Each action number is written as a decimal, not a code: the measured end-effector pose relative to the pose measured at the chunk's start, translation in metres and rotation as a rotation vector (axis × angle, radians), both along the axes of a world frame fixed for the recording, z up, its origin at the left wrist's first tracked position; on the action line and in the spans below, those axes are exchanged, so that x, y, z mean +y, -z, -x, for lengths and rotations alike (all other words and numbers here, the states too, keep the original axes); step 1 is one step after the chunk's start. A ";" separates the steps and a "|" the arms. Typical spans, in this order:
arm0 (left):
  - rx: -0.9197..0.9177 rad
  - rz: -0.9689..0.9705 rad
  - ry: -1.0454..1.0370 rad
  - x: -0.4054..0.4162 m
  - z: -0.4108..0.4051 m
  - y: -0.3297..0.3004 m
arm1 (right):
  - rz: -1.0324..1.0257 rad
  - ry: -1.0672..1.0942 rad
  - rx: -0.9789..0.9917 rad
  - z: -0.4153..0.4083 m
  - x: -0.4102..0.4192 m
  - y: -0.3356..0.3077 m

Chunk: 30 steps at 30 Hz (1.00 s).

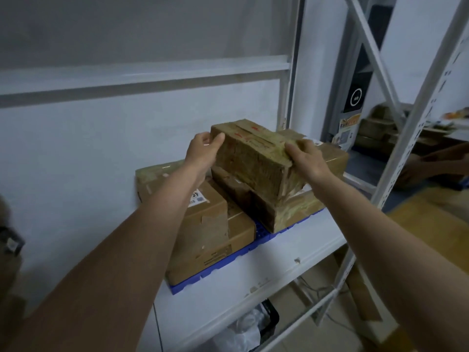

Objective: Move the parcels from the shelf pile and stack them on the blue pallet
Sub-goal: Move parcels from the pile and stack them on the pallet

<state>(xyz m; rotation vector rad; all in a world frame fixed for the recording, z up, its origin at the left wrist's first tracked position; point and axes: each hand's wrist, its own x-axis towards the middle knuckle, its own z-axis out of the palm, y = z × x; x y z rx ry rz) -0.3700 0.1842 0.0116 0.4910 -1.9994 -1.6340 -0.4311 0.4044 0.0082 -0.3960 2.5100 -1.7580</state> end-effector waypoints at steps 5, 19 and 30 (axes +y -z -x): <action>-0.088 0.005 0.048 -0.018 0.019 0.030 | -0.031 0.061 -0.022 0.008 -0.022 0.033; -0.405 0.430 -0.118 -0.018 0.022 0.064 | -0.039 0.091 0.021 0.001 -0.049 0.087; -0.667 0.627 -0.143 -0.016 0.023 0.070 | 0.001 -0.041 0.144 -0.004 -0.060 0.106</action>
